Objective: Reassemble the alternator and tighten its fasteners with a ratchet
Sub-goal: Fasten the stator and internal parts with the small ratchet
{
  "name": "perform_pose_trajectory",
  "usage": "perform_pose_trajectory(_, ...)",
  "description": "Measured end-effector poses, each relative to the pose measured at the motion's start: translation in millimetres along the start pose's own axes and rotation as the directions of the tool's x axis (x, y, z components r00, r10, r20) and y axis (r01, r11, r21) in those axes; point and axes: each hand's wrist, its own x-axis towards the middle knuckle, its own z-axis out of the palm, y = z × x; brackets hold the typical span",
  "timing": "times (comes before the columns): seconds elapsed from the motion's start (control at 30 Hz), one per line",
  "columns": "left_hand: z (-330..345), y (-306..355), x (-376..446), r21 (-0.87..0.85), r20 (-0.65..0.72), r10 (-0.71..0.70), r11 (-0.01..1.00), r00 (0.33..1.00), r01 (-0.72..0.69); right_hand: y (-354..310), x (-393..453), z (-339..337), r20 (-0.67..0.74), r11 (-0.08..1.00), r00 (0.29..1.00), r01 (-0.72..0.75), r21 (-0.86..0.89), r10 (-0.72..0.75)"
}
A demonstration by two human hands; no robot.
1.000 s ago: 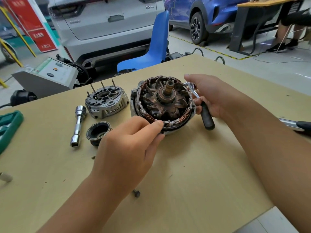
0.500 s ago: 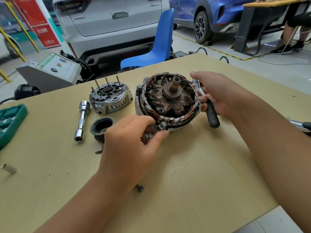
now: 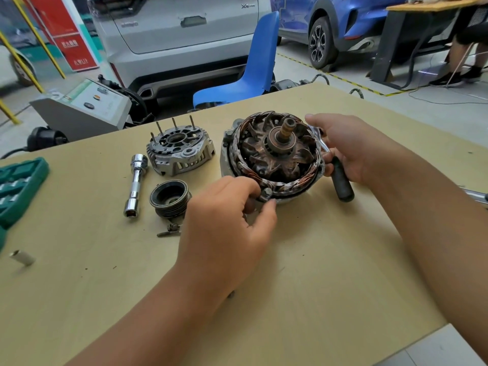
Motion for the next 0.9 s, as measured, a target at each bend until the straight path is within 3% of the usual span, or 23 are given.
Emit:
perform_pose_trajectory(0.37,-2.4,-4.3,0.4,-0.008,-0.008,0.0,1.0,1.0,0.0,2.7,1.9,-0.3,-0.012,1.0,1.0,0.024,-0.02,-0.024)
perform_pose_trajectory(0.57,-3.0,-7.3,-0.4,0.018,-0.017,0.175,0.984,0.984,-0.174,-1.4,4.0,-5.8,-0.072,0.999,0.997,0.035,0.009,-0.034)
perform_pose_trajectory(0.7,0.1,-9.2,0.0,0.039,-0.039,0.193,0.981,0.981,-0.191,-3.2,2.6,-8.9,-0.117,0.998,0.991,0.062,0.012,-0.06)
perform_pose_trajectory(0.8,3.7,-8.2,2.3,0.015,-0.064,0.146,0.989,0.987,-0.145,-9.9,-4.6,-6.3,-0.209,0.99,0.967,0.144,-0.013,-0.143)
perform_pose_trajectory(0.9,3.6,-6.5,1.5,-0.046,-0.068,0.089,0.995,0.994,-0.092,-24.5,-25.4,-9.2,-0.28,0.938,0.897,0.344,-0.042,-0.342)
